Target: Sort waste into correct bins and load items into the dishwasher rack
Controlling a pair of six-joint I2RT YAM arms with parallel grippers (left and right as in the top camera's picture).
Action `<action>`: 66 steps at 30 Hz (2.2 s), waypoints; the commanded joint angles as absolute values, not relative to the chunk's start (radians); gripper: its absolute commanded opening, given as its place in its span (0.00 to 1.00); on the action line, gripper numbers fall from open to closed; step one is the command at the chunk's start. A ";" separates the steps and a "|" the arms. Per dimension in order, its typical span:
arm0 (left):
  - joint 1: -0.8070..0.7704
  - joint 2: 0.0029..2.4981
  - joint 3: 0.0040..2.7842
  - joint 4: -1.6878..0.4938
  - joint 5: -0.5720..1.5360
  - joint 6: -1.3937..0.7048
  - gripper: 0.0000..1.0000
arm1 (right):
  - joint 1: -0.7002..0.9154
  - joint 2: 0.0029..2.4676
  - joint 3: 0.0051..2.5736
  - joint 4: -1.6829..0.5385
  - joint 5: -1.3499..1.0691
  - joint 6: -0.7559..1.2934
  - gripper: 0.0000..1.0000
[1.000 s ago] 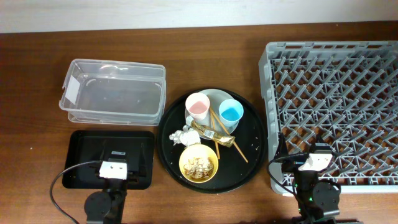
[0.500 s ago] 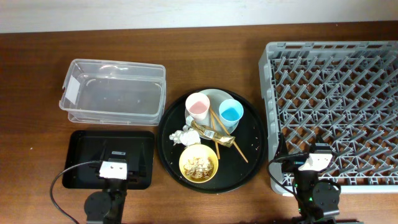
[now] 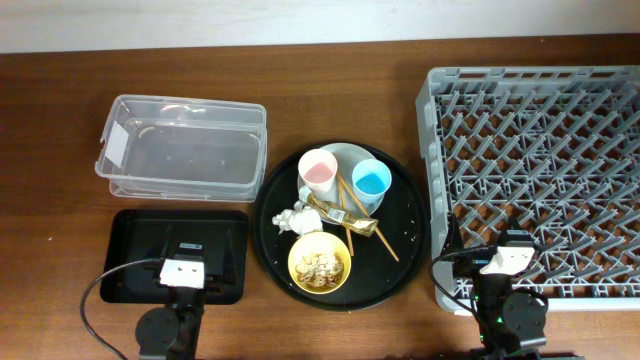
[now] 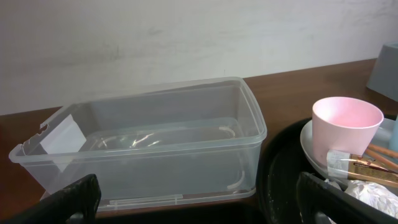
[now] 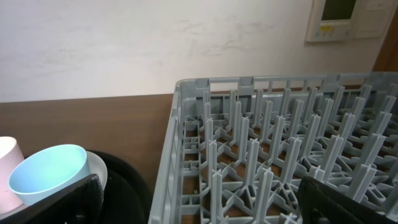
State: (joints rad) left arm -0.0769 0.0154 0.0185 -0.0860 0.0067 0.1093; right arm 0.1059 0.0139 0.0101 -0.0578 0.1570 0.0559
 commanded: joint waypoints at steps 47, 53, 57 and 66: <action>-0.081 0.009 0.009 -0.083 0.000 0.122 0.99 | 0.111 0.013 0.006 -0.065 0.170 0.061 0.98; -0.081 0.009 0.010 -0.069 0.100 0.121 0.99 | 0.111 0.013 0.006 -0.065 0.170 0.061 0.98; -0.081 0.009 0.010 0.103 0.403 -0.026 0.99 | 0.111 0.013 0.006 -0.065 0.170 0.061 0.98; -0.081 0.009 0.010 0.230 0.669 -0.175 1.00 | 0.111 0.013 0.006 -0.065 0.170 0.061 0.98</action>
